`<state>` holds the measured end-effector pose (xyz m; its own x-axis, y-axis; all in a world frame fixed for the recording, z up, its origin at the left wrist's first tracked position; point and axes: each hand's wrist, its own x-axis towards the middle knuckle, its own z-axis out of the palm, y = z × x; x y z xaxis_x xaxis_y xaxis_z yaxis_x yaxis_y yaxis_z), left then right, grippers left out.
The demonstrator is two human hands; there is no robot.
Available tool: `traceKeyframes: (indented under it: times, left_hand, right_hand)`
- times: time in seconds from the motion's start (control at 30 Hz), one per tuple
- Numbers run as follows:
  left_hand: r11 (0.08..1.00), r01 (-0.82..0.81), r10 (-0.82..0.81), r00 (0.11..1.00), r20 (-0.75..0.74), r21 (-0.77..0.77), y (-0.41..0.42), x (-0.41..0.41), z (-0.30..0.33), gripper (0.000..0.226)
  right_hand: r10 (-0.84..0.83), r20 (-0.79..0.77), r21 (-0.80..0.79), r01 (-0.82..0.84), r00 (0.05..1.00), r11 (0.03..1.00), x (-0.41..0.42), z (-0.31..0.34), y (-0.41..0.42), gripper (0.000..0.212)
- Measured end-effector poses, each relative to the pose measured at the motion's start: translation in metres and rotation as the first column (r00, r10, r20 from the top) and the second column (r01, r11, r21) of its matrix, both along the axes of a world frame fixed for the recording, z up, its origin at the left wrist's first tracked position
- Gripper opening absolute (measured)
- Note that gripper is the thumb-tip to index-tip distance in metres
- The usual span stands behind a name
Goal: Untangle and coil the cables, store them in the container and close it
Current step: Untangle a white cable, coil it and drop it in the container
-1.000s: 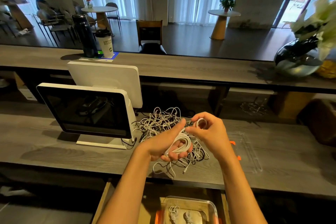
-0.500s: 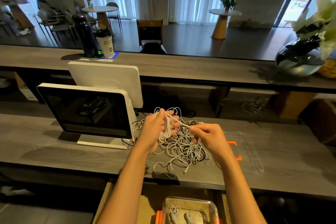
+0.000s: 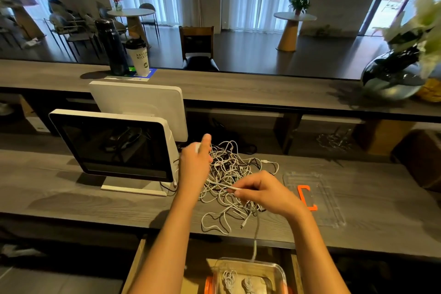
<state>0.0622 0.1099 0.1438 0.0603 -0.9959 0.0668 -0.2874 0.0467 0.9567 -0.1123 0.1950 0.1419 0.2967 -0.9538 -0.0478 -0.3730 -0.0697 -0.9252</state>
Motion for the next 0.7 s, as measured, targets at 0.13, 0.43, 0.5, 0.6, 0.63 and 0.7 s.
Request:
traceKeyframes:
  times: [0.13, 0.43, 0.5, 0.6, 0.63, 0.7]
  left_hand:
    - [0.950, 0.254, -0.284, 0.945, 0.163, 0.184, 0.012, -0.007, 0.007, 0.077]
    - [0.526, 0.701, -0.701, 0.678, -0.221, 0.482, 0.034, -0.011, 0.005, 0.079]
    - [0.430, 0.781, -0.784, 0.572, -0.242, 0.452, 0.033, -0.008, 0.006, 0.058]
    - [0.352, 0.849, -0.860, 0.460, -0.223, 0.393, 0.029, -0.002, 0.006, 0.030]
    - [0.363, 0.854, -0.851, 0.467, -0.242, 0.372, 0.029, 0.000, 0.006, 0.027]
    - [0.436, 0.834, -0.805, 0.529, -0.267, 0.339, 0.027, 0.004, 0.005, 0.030]
  right_hand:
    - [-0.054, 0.066, -0.109, 0.061, 0.996, 0.992, 0.005, 0.007, 0.000, 0.017]
    - [-0.418, 0.228, -0.133, 0.454, 0.879, 0.881, 0.007, -0.002, -0.006, 0.012]
    - [-0.425, 0.251, -0.101, 0.460, 0.870, 0.882, 0.005, -0.005, -0.007, 0.010]
    - [-0.379, 0.296, -0.066, 0.414, 0.877, 0.908, 0.004, -0.004, -0.006, 0.016]
    - [-0.372, 0.295, -0.060, 0.405, 0.880, 0.912, 0.004, -0.002, -0.006, 0.016]
    - [-0.384, 0.282, -0.045, 0.411, 0.879, 0.910, 0.003, -0.002, -0.007, 0.012]
